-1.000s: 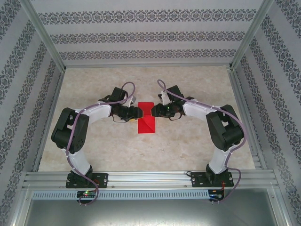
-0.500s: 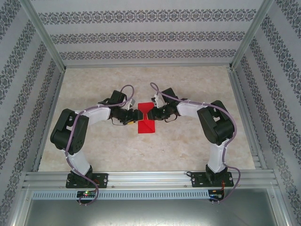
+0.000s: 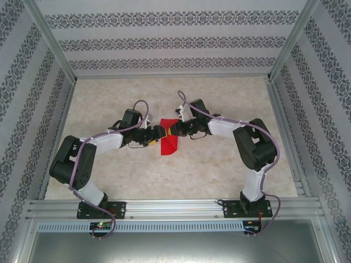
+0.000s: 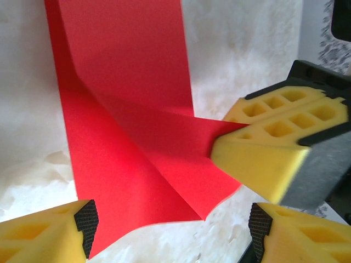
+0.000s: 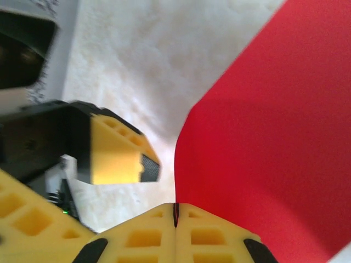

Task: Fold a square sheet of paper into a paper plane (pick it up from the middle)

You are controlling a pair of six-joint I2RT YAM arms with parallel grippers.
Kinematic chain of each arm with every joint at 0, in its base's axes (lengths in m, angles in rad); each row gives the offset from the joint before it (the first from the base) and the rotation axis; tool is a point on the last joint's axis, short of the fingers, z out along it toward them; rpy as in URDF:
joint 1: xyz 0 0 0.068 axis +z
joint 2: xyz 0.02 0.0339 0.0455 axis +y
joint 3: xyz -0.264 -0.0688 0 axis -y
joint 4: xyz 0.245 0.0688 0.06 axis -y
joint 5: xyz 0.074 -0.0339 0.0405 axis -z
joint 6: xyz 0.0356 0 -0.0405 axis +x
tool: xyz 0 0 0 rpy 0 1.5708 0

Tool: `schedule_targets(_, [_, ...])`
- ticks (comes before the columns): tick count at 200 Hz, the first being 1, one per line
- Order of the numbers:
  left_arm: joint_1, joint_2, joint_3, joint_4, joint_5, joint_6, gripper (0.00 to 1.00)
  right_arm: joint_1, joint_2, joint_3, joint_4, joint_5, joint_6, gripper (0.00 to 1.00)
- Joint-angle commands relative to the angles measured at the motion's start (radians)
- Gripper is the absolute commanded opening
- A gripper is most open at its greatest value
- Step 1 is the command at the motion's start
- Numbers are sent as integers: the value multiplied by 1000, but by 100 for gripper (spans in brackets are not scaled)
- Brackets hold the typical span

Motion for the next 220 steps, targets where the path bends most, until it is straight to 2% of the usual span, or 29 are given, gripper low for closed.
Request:
schedule_targets(1, [15,-53,-39,159,-10,-117,76,-11,-65,-27,104,-82,74,0])
schedule_targets(72, [27,-57,-83,388,-39,-289,71,-29,-84,-103,343,-160,259,0])
schedule_targets(113, [31,30,-58,537,28,-366,66,-42,-90,-139,474,-180,357,0])
schedule_targets(155, [31,35,-16,528,58,-364,63,-55,-78,-151,518,-185,392,0])
schedule_targets(199, [29,19,-6,502,96,-362,47,-60,-56,-160,573,-187,428,0])
schedule_targets(220, [29,20,-11,486,106,-352,44,-63,-50,-167,593,-187,440,0])
